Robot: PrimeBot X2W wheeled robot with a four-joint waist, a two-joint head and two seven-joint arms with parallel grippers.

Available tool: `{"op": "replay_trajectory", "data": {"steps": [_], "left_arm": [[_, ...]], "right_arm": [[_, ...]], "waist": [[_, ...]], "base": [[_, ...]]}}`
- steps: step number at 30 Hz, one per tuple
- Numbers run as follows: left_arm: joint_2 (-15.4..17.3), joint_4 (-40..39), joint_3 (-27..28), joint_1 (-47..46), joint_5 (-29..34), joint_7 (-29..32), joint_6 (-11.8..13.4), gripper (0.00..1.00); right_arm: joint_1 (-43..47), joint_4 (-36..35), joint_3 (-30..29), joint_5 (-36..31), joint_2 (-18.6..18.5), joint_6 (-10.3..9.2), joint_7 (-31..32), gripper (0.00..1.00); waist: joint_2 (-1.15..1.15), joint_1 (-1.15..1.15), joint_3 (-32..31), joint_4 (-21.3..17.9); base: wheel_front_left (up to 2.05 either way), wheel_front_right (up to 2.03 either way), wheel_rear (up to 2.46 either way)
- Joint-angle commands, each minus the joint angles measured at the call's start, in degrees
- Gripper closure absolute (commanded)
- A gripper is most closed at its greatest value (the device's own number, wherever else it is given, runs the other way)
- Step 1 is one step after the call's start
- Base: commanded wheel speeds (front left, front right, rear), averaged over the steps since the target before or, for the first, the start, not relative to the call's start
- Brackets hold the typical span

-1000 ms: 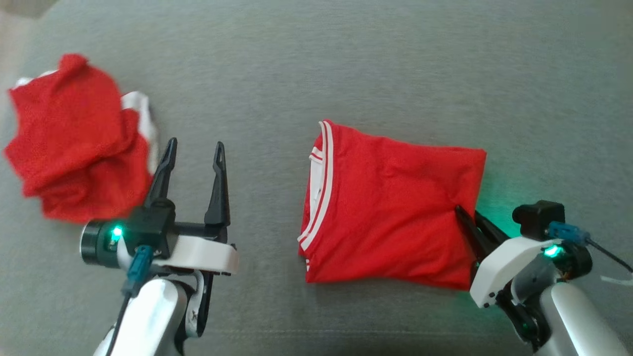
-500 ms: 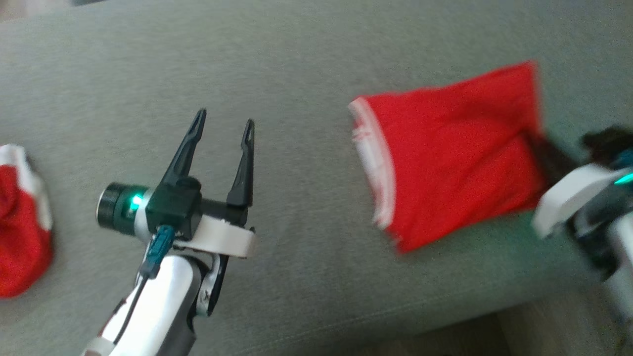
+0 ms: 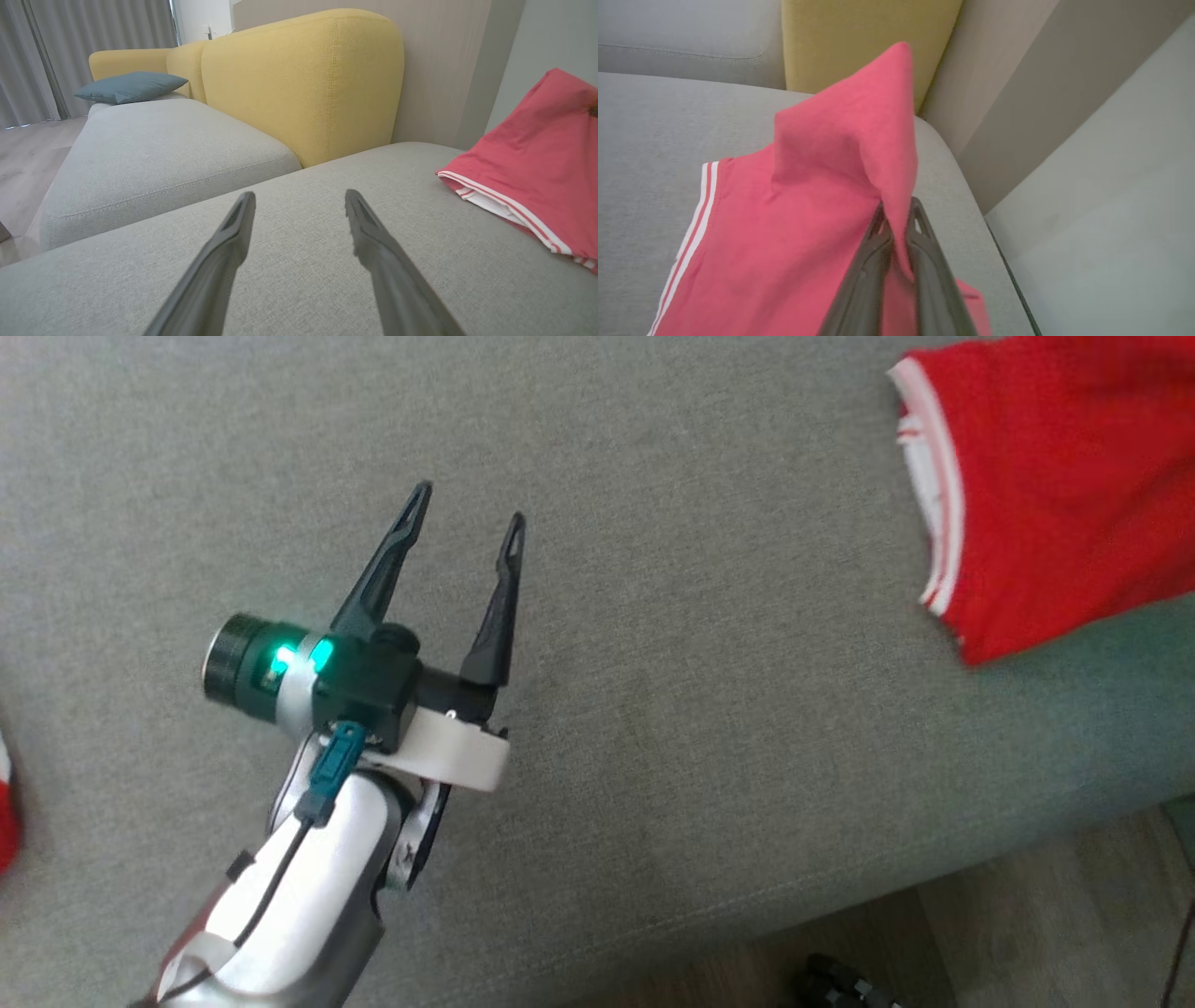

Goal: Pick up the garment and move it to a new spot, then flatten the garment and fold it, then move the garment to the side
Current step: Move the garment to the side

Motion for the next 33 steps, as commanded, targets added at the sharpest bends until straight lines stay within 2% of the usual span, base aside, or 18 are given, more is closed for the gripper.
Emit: {"op": "replay_trajectory", "data": {"steps": [1, 11, 20, 22, 23, 25, 26, 27, 33], "left_arm": [[0.4, -2.1, 1.4, -2.6, 0.8, 0.3, -0.2, 0.00], [-0.1, -1.9, 0.2, -6.3, 1.9, 0.3, -1.0, 0.00], [-0.8, -1.0, -0.6, -9.5, 2.3, -0.2, -1.8, 0.00], [-0.9, -0.7, -0.5, -9.7, 2.2, -0.4, -1.7, 0.00], [-0.9, -0.5, -0.5, -9.8, 2.1, -0.5, -1.7, 0.00], [-1.0, -0.2, -0.3, -9.8, 2.0, -0.7, -1.5, 0.00], [-1.1, 0.0, -0.2, -9.6, 1.8, -0.9, -1.4, 0.00], [-1.2, 0.2, -0.1, -9.4, 1.7, -1.0, -1.3, 0.00], [-1.3, 1.3, 1.0, -6.3, 0.1, -1.6, -0.2, 0.00]], "right_arm": [[-0.7, -0.6, -1.4, 0.2, -2.9, 0.37, -1.0, 1.00], [-3.3, 4.4, -6.0, -2.2, -2.0, 0.37, -3.0, 1.00], [-8.5, 13.3, -6.8, -4.9, -1.8, 0.37, -8.0, 1.00], [-9.3, 15.3, -6.9, -5.2, -1.7, 0.37, -9.6, 0.76], [-9.5, 16.3, -7.1, -5.3, -1.7, 0.37, -10.3, 0.75], [-9.9, 18.1, -7.3, -5.6, -1.4, 0.37, -11.5, 0.54], [-9.9, 19.2, -7.6, -5.7, -1.3, 0.37, -11.9, 0.30], [-9.9, 20.2, -8.0, -5.7, -1.0, 0.37, -12.1, 0.00], [-6.8, 22.1, -10.4, -7.8, 1.1, 0.37, -16.5, 0.00]], "waist": [[0.00, 0.00, 1.1, 0.3], [0.00, 0.00, 6.3, 1.0], [0.00, 0.00, 10.4, 3.7], [0.00, 0.00, 10.8, 4.3], [0.00, 0.00, 10.9, 4.6], [0.00, 0.00, 10.8, 5.0], [0.00, 0.00, 10.5, 5.3], [0.00, 0.00, 10.1, 5.4], [0.00, 0.00, 5.7, 6.1]], "base": [[0.00, 0.00, 0.00], [0.00, 0.00, 0.00], [0.00, 0.00, 0.00], [0.00, 0.00, 0.00], [0.00, 0.00, 0.00], [0.00, 0.00, 0.00], [0.00, 0.00, 0.00], [0.00, 0.00, 0.00], [0.00, 0.00, 0.00]]}}
